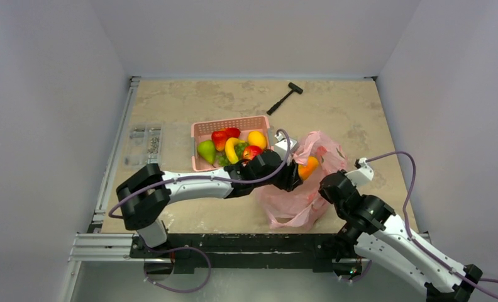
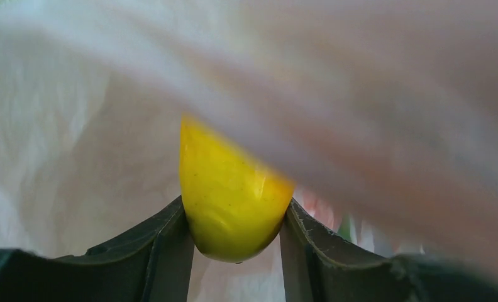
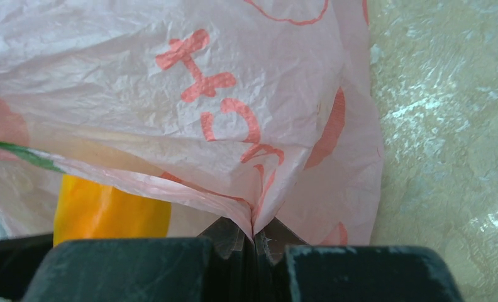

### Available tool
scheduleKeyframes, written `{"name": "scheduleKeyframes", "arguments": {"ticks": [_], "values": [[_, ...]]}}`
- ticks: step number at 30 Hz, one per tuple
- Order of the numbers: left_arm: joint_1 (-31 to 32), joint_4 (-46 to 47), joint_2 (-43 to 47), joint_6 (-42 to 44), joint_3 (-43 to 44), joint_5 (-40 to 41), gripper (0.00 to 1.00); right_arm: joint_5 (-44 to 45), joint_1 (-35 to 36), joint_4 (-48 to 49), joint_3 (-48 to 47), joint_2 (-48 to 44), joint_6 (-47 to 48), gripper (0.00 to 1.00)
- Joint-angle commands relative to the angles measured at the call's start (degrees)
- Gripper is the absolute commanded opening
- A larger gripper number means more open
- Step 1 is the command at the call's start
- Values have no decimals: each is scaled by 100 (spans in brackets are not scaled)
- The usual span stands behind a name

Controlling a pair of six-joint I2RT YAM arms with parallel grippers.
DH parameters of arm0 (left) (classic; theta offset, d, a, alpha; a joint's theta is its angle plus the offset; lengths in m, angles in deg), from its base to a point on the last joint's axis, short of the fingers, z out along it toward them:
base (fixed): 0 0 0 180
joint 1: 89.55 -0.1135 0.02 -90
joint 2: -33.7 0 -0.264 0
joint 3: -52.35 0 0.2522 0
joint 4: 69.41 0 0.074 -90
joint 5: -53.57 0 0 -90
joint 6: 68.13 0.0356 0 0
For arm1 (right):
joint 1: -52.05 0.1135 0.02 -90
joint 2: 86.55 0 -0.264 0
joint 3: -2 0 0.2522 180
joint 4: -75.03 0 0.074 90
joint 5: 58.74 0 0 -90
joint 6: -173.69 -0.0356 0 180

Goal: Take the fake fruits out of the plastic bag
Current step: Take out the fake fruit from the plastic bag, then place the fake fruit in the bin.

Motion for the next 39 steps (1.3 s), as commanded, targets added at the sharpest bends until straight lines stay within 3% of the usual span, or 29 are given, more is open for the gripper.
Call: {"name": "scheduleKeyframes", "arguments": {"ticks": [1,6,12,18,24,32,39], "values": [[-48,64,854,21,-634,-468,0,664,7,-285,-225,45,-314,0],[-157,-79,1615,-146,-1145,-802,0,997,11,-458,-328,231,-476,0],[-200,-945,2695,258,-1291,-615,0,1472,12,-863,-638,350,-771,0],[-216,-2414,3926,751,-1197,692,0,2143,11,-1156,-1674,650,-531,0],[-242,-3266,4884,805,-1298,2235,0,3079,12,-1548,-2392,1009,-354,0],[-592,-3688,4926,539,-1392,2827,0,3380,11,-2387,-2486,1295,-1042,2],[-1863,-3202,4064,613,-1073,1544,0,3287,9,-2594,-2168,1252,-1313,5]]}}
